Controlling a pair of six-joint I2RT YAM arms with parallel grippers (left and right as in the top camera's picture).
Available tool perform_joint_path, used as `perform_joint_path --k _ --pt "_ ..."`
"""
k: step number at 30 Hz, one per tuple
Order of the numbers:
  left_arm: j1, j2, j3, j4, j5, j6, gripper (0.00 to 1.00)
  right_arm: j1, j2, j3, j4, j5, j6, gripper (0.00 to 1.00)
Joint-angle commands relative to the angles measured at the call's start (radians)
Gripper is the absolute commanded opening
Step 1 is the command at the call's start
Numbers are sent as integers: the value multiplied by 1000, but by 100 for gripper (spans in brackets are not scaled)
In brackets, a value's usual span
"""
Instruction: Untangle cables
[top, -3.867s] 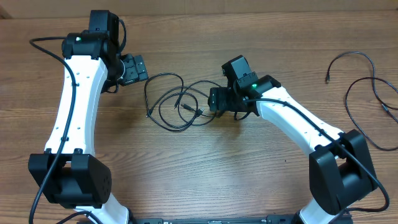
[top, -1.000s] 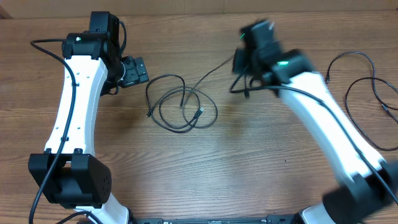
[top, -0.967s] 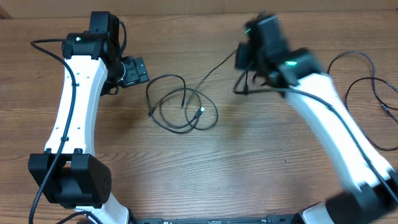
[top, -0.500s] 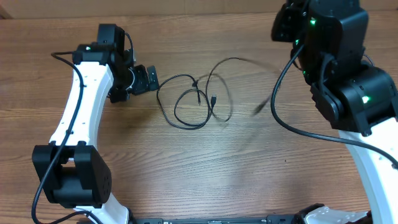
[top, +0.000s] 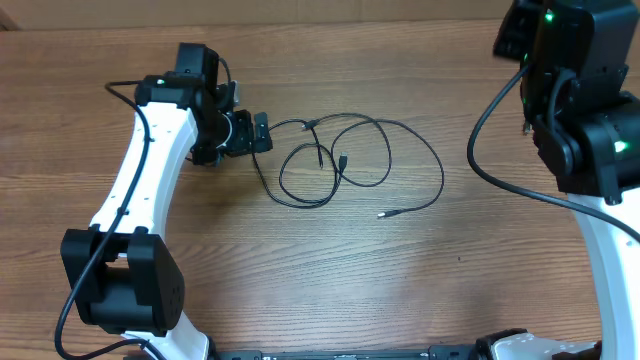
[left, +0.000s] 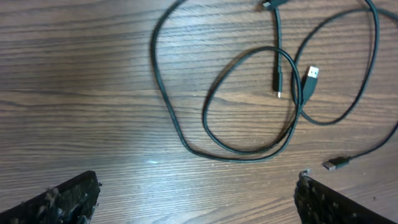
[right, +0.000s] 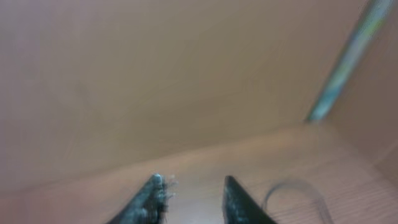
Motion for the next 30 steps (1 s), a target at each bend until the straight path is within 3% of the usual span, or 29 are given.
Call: perform_joint_path --k 1,5,13,26,30 --pt "-20 -7 -6 1 -29 23 100 -18 45 17 -84 -278 -2 43" --pt "-32 -7 -19 6 -44 24 100 -19 131 17 -207 -397 -2 60" --pt "-58 -7 -159 130 -44 73 100 -27 311 17 -304 -433 25 69" --pt "-63 -7 -409 481 -40 75 100 -205 378 17 -328 -753 55 72" --pt "-77 -7 -453 576 -54 75 100 -241 378 17 -353 -772 54 72"
